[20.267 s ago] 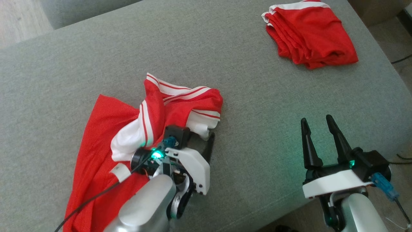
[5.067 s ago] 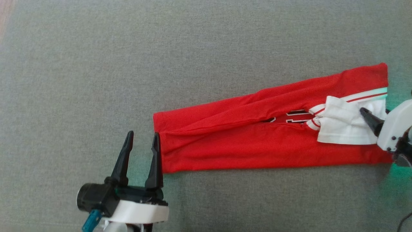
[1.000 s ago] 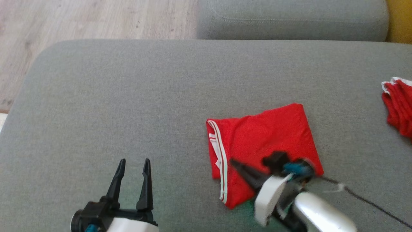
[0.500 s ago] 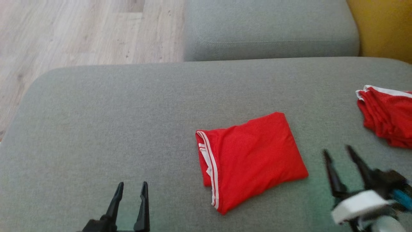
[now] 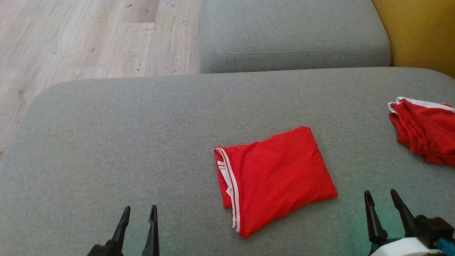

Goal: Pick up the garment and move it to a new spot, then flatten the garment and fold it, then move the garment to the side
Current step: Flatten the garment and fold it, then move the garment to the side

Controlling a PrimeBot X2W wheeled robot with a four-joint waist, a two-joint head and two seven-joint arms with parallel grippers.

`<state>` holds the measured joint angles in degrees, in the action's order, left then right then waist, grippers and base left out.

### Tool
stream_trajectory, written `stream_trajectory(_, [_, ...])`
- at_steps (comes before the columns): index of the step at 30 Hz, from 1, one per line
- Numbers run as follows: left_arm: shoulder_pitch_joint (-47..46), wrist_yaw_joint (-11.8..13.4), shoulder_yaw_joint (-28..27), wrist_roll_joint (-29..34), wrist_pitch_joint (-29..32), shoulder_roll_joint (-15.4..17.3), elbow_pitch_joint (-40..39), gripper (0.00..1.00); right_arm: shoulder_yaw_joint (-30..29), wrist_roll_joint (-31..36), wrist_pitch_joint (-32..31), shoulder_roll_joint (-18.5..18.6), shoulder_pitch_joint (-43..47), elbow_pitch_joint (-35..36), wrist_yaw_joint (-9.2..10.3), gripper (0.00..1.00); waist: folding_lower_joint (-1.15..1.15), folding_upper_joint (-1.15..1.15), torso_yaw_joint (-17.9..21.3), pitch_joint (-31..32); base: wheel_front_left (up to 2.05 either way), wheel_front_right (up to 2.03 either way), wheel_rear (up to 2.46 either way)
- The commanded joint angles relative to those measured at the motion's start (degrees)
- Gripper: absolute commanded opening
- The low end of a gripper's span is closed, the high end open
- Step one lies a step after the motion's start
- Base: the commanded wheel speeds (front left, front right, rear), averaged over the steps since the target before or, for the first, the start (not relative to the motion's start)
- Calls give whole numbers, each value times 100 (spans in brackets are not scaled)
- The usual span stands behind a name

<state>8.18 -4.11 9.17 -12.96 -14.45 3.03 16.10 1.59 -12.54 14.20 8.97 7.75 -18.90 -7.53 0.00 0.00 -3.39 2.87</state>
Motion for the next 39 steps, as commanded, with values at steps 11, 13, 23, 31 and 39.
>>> stream_trajectory(11, [-185,-54,-306,77,-55,-15,-46,100,75,-52,79,65,-255,106,4,100,0,0,-148,31,0,0,0])
stream_trajectory(13, [-185,-56,-309,70,-55,-15,-44,100,83,-64,79,73,-250,89,4,100,0,0,-169,28,0,0,0])
stream_trajectory(23, [-174,-47,-305,53,-55,-15,-113,100,206,-516,1,61,-453,-19,4,100,0,0,-188,-25,0,0,0])
stream_trajectory(31, [-202,-62,-271,63,-55,-15,-154,100,235,-1214,-1523,444,-1219,688,4,100,0,0,-262,-158,0,0,0])
stream_trajectory(39, [-386,-115,-1,37,-55,-15,-41,100,246,-1507,-3664,546,-2098,187,4,100,0,0,-712,-473,0,0,0])
